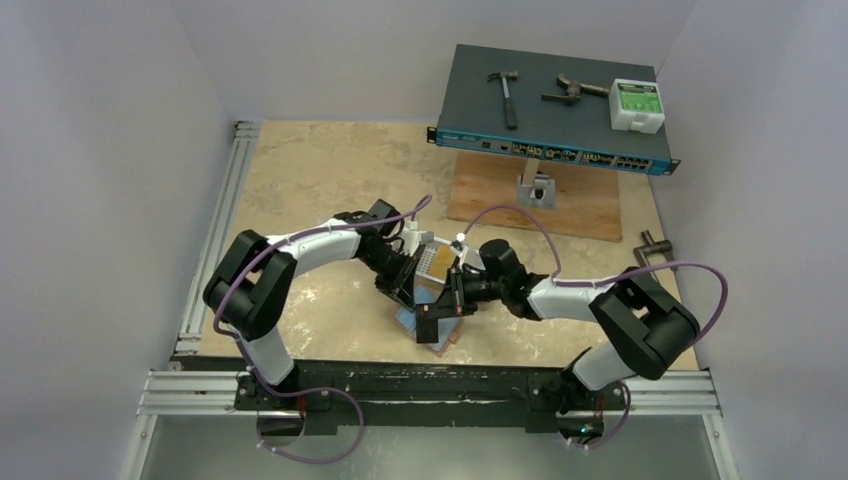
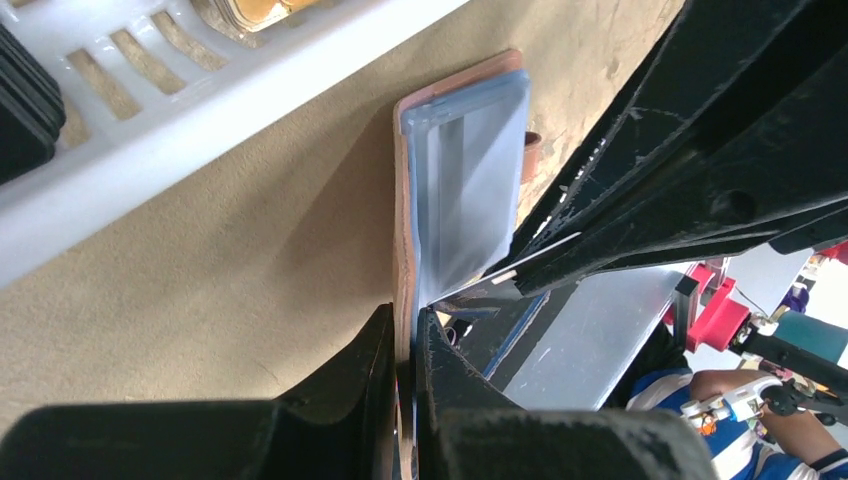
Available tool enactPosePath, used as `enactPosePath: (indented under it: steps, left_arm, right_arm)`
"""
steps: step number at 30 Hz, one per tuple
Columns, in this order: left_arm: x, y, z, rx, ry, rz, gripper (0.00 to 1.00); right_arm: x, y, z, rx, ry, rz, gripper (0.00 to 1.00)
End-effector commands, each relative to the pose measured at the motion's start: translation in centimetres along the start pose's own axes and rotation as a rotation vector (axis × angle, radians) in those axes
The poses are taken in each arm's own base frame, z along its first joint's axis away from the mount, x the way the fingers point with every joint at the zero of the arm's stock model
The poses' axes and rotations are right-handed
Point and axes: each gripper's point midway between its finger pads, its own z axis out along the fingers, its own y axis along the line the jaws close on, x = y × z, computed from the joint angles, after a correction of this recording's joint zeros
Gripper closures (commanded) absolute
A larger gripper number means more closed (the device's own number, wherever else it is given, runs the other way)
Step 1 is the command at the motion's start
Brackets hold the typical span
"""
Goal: Put the credit cards into the card holder
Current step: Pick up the card holder from the center of the board.
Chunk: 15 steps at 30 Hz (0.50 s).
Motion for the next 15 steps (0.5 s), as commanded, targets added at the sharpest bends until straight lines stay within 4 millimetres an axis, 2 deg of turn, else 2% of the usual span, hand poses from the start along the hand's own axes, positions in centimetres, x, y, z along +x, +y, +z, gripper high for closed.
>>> enactPosePath:
  steps: [1,9,15]
  left_arm:
    - [-1.0,-1.8,-2.1,0.056,-0.059,0.062,1.00]
    - [-1.4,-1.7,-2.0,0.055,-0.056,0.045,1.00]
    - [-1.5,-2.5,-2.8,0.075,-0.073,0.080,1.00]
  right_arm:
    - [-2.0,2.7,-0.9,-0.050,-0.044,-0.088,1.00]
    - [-2.5,3.3,-2.3,-0.040,-0.086,-0.104,1.00]
    - [-3.9,3.5,-3.2,0.001,-0.120,-0.121,1.00]
